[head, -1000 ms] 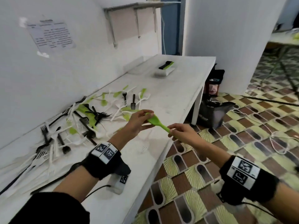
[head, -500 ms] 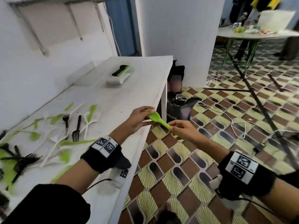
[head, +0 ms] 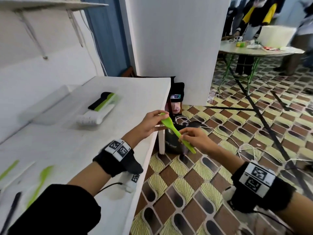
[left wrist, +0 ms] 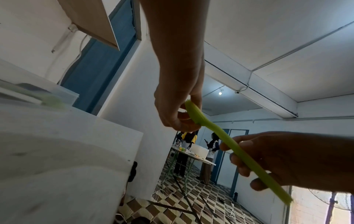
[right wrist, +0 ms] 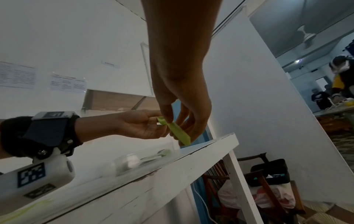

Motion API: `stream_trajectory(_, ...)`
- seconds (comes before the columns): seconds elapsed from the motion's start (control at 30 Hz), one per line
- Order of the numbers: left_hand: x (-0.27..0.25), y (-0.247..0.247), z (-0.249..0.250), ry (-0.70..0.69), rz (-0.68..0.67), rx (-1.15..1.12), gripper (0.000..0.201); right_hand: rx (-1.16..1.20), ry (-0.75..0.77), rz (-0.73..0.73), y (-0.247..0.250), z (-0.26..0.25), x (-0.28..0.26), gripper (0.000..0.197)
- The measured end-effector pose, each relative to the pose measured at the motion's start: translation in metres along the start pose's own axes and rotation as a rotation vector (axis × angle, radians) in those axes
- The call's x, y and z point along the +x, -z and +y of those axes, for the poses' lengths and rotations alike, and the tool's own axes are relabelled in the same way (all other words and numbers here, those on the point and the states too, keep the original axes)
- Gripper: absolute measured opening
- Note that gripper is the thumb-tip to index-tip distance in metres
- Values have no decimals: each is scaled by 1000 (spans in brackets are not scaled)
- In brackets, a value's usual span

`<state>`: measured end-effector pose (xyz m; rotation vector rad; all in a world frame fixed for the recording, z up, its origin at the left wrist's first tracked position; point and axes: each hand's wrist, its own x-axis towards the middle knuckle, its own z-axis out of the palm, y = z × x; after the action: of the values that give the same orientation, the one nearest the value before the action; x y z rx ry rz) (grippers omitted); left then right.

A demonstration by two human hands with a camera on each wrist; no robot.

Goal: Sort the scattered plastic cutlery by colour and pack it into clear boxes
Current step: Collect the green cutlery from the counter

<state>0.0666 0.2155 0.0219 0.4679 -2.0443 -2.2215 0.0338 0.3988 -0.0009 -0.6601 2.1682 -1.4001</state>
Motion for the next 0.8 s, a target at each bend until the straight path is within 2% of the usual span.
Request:
stream_trajectory(0.17,68,-10,2,21,19,26,12,-45,-9,-4,29,14,67,17)
stream_trajectory(0.4,158,-13,8,-7,28,125,12,-113,67,-65,63,18,165,19)
stream_trajectory(0.63,231,1,26,-36,159,95,9,-179,130,-207,99,12,270,19)
stream_trajectory(0.8,254,32,33,-51,302,11,8,-167,205,-327,87,-5,330,13)
